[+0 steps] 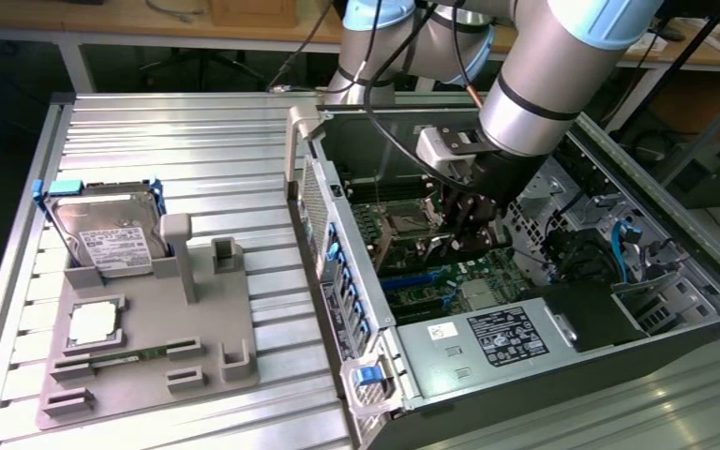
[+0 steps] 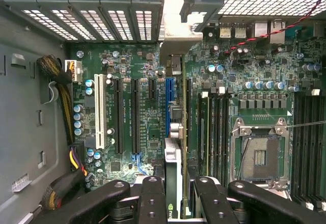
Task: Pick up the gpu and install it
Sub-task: 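Insert the gpu into the slot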
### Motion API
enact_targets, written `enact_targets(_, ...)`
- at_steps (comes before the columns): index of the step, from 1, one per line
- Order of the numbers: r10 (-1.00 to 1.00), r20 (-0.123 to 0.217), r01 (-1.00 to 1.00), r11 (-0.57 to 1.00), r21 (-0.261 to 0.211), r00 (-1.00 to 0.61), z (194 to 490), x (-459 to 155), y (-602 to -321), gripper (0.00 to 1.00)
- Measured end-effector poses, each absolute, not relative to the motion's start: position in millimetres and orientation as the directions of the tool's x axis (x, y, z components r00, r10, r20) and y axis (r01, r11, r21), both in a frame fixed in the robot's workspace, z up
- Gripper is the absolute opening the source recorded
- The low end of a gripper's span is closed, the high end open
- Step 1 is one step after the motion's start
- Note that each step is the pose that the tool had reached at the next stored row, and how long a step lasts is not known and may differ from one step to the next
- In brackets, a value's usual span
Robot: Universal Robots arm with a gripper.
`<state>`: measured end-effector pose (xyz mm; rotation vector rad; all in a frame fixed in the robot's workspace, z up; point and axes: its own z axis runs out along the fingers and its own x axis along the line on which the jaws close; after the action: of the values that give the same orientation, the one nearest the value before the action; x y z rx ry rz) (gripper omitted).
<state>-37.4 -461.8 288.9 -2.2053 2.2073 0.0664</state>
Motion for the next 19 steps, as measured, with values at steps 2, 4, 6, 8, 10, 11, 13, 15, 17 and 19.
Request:
enact_targets(2,-0.999,-0.045,-1.000,0.001,0.015,-0.001,288.9,-37.4,-461.7,0.27)
enact_targets(4,-0.999,-0.045,-1.000,0.001,0.015,-0.001,288.8,-37.4,-461.9,0.27)
enact_targets(6,-0.999,-0.045,-1.000,0.001,0.015,-0.001,286.9,-37.6,-461.9,0.27)
enact_targets(8,-0.999,-0.045,-1.000,0.001,0.015,-0.001,284.1,-39.0,-461.9,0.27)
enact_targets(10,-0.999,-0.045,-1.000,0.001,0.015,-0.001,280.5,-43.8,-461.9,0.27)
enact_targets(11,-0.999,-0.045,-1.000,0.001,0.015,-0.001,278.7,-47.0,-461.9,0.27)
enact_targets(13,-0.999,-0.045,-1.000,0.001,0.015,-0.001,275.4,-54.3,-461.9,0.27)
enact_targets(15,-0.999,-0.045,-1.000,0.001,0.015,-0.001,273.1,-59.5,-461.9,0.27)
enact_targets(17,-0.999,-0.045,-1.000,0.001,0.015,-0.001,272.2,-60.8,-462.0,0.27)
enact_targets(19,-0.999,-0.045,-1.000,0.001,0.015,-0.001,271.2,-62.5,-461.9,0.27)
